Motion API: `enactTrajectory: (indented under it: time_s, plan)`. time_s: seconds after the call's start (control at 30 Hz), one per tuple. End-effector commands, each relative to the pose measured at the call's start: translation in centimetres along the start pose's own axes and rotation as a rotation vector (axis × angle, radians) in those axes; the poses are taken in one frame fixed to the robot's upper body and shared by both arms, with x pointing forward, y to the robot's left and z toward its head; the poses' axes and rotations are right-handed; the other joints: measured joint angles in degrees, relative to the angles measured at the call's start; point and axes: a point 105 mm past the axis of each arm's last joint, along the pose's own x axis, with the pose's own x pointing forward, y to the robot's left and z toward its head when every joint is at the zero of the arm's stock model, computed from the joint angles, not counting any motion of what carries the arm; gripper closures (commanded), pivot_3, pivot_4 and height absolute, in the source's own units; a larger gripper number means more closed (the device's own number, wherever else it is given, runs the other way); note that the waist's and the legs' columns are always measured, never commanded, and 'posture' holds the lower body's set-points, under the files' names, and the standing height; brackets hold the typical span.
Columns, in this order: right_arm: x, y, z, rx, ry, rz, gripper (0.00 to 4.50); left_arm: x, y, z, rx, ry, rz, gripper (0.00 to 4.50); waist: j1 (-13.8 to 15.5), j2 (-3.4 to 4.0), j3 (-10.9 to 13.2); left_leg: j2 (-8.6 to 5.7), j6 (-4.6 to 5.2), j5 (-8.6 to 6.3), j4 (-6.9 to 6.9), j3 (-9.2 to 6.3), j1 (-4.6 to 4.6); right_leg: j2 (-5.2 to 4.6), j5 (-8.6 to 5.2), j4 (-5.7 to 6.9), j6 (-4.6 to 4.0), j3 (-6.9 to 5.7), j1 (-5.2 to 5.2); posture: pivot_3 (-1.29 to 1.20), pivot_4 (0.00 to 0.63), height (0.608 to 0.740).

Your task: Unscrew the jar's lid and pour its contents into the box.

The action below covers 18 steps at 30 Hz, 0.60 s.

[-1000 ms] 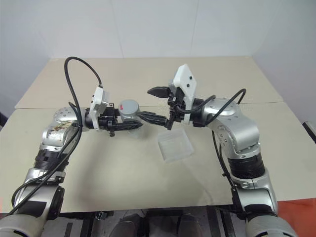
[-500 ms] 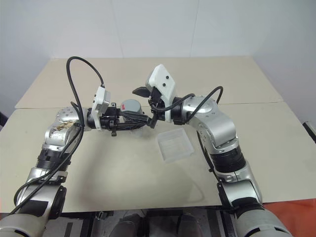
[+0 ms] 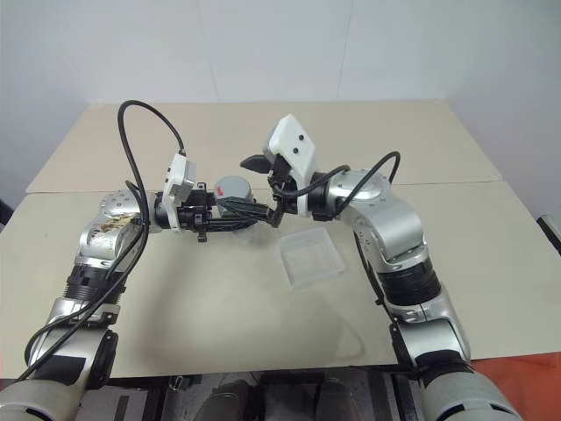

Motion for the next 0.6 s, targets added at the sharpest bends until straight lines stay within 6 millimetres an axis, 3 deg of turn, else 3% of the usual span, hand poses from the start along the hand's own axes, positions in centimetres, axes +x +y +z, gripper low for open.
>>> enactTrajectory:
  time_s: [0.03, 0.6]
  plan:
    - [-0.7, -0.3, 1.2, -0.047, -0.037, -0.022, 0.01, -0.2, 0.1, 1.3, 0.054, -0.021, -0.006, 2.57, 0.0, 0.0, 0.0, 0.0, 0.0, 0.0, 0.0, 0.0, 0.0, 0.0, 0.0, 0.0, 0.0, 0.0, 0.0, 0.0, 0.15, 0.74]
    - [0.2, 1.1, 1.5, -0.027, -0.055, 0.063, 0.01, -0.2, -0.1, 1.3, 0.051, -0.021, -0.009, 2.57, 0.0, 0.0, 0.0, 0.0, 0.0, 0.0, 0.0, 0.0, 0.0, 0.0, 0.0, 0.0, 0.0, 0.0, 0.0, 0.0, 0.15, 0.74]
